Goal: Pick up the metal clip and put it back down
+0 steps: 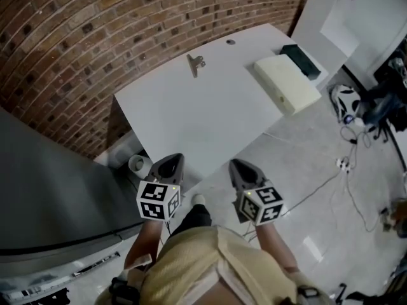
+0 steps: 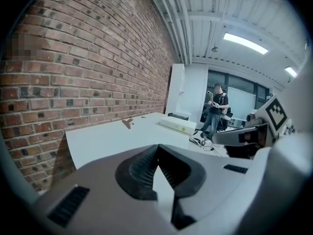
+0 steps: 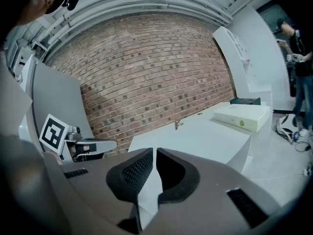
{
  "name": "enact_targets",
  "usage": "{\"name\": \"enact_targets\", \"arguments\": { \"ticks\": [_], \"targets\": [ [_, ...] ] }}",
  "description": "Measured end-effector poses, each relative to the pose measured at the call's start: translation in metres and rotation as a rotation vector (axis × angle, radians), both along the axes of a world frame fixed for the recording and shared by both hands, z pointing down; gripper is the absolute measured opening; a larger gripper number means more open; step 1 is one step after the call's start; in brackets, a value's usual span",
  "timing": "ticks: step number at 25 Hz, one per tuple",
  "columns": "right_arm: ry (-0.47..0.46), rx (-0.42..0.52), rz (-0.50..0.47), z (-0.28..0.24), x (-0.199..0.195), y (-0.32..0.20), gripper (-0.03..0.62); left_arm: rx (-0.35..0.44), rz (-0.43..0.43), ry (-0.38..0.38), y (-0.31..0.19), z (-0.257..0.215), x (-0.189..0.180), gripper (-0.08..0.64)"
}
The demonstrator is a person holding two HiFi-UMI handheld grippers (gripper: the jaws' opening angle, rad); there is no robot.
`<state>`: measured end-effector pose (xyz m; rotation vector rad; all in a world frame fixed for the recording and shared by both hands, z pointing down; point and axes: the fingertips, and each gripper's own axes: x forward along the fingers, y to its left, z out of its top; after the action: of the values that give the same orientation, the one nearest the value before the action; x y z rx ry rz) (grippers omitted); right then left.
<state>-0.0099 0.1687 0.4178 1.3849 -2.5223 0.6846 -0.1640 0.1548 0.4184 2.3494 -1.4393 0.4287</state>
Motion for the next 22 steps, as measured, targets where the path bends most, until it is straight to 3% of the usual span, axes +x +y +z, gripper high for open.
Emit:
{"name": "enact_targets", "arguments": {
  "ticks": [7, 11, 22],
  "targets": [
    [0.005, -0.007, -0.041, -0.003, -0.025, -0.062, 0.008, -0.019, -0.038, 0.005, -0.045, 0.004, -0.028, 0.003],
    [0.008, -0.023, -0.061, 0.004, -0.043, -0.093, 0.074, -0.027, -0.057, 0.001, -0.068, 0.008, -0.048, 0.004],
    [0.029, -0.015, -0.068, -0.001, -0.069, -0.188, 0.123, -0.02, -0.095, -0.013, -0.119, 0.005, -0.075, 0.005]
  ]
}}
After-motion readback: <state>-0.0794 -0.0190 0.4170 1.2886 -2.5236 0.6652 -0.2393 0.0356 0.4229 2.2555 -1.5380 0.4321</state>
